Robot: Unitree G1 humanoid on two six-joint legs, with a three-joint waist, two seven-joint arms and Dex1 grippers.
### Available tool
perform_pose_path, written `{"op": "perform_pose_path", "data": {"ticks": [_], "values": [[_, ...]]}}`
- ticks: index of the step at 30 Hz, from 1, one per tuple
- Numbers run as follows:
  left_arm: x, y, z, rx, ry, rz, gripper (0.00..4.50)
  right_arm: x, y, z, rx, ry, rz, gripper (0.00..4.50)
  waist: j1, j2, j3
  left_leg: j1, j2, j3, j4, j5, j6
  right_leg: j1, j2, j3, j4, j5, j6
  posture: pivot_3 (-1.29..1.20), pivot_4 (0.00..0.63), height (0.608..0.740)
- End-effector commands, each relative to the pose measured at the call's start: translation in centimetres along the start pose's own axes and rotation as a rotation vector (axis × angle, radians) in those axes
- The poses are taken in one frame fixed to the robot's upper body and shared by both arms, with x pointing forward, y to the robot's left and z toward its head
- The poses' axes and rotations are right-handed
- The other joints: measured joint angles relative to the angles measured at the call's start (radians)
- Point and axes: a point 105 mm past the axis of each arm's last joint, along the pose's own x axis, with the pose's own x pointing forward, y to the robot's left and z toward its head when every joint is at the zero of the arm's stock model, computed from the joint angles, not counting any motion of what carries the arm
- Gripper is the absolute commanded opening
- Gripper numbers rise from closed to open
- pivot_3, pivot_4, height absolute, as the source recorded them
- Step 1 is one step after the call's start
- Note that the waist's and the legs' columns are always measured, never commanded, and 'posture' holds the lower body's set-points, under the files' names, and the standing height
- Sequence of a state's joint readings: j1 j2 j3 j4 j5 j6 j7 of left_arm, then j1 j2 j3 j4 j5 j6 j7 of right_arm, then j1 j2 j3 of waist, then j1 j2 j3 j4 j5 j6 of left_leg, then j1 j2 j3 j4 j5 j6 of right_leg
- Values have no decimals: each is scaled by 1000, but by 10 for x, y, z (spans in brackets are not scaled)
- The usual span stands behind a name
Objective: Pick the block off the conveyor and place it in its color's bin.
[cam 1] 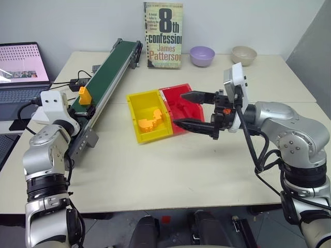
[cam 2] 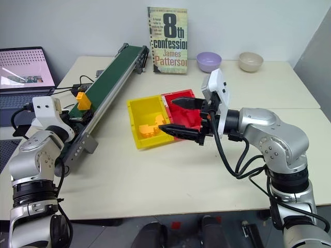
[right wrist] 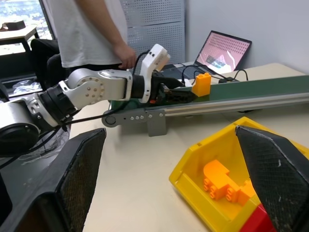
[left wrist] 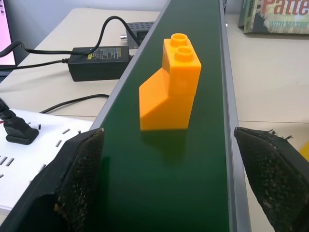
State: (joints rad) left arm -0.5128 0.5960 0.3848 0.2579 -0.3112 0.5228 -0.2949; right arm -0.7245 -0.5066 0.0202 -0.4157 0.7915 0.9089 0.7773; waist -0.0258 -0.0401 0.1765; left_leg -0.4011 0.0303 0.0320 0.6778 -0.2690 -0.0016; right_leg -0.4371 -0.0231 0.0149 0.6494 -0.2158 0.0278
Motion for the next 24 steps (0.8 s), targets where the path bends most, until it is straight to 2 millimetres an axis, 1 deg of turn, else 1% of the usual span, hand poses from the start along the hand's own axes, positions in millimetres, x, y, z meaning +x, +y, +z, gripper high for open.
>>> {"op": "perform_pose_path", "data": {"ticks": [1,4,5,6,11,18,19,22,24], "values": [[1,1,13,5,-35,1,4470,-4,8,11,-41,-18,18,4500,0,0,0,0,0,0,0,0,0,0,0,0,0,0,0,0,150,740],[1,4,10,2,-19,13,4470,-5,9,11,-41,-16,19,4500,0,0,0,0,0,0,0,0,0,0,0,0,0,0,0,0,150,740],[0,5,9,0,-19,21,4192,-5,9,11,-41,-15,18,4500,0,0,0,0,0,0,0,0,0,0,0,0,0,0,0,0,150,740],[-1,7,8,1,-13,34,4092,-5,8,11,-43,-13,17,4500,0,0,0,0,0,0,0,0,0,0,0,0,0,0,0,0,150,740],[-9,13,2,-25,9,65,3125,-7,4,12,-51,-7,5,4500,0,0,0,0,0,0,0,0,0,0,-1,0,0,0,0,0,150,740],[-17,17,4,-40,6,86,1838,-9,1,13,-56,-11,-9,4500,2,0,0,0,0,-1,0,0,0,0,-2,0,0,0,0,0,150,740],[-17,17,5,-40,5,86,1556,-9,0,13,-56,-11,-12,4500,2,0,0,0,0,-1,0,0,0,0,-2,0,0,0,0,0,150,740],[-17,17,7,-41,2,87,1493,-10,-1,13,-57,-14,-20,4500,1,0,0,0,0,0,0,0,0,0,-2,0,0,0,0,0,150,740],[-13,10,12,-45,-2,59,1493,-13,-3,13,-58,-18,-53,4500,2,0,0,0,0,0,0,0,0,0,-2,0,0,0,0,0,150,740]]}}
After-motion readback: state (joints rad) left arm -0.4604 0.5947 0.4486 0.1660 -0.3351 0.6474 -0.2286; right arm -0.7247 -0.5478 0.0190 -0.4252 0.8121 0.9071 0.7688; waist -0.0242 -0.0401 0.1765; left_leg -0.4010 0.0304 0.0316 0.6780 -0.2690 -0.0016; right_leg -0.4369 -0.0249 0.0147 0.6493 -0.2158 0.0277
